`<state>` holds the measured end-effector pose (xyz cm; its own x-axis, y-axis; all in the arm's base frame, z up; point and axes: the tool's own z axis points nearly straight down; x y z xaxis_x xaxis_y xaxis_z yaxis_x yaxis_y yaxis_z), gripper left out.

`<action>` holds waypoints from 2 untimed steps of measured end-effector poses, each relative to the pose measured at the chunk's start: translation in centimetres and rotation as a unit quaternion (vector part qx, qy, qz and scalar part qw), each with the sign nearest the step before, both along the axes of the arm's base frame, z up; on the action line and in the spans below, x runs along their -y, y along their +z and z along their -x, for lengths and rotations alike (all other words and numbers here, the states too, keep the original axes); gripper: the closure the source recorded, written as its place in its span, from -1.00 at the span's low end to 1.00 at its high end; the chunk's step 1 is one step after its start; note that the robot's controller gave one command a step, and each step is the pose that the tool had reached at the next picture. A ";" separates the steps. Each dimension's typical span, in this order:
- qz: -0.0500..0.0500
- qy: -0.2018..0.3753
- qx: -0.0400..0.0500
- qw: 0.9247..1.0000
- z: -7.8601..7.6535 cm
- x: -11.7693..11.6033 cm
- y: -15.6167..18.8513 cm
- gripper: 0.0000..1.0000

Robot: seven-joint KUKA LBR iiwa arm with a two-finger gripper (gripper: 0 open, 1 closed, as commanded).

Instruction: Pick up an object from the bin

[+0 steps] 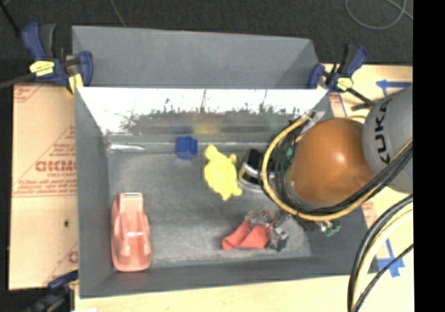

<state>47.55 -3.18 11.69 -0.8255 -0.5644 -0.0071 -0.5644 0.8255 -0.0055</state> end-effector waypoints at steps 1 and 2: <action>0.001 0.000 0.010 1.000 -0.4 -0.4 1.7 1.00; -0.001 -0.006 -0.003 1.000 -0.1 -0.2 4.0 1.00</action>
Offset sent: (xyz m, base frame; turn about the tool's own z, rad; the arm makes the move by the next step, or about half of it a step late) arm 0.0070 -0.0027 0.0936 0.0223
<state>47.68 -3.02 15.64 -0.8321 -0.5547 -0.0023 -0.5547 0.8321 -0.0008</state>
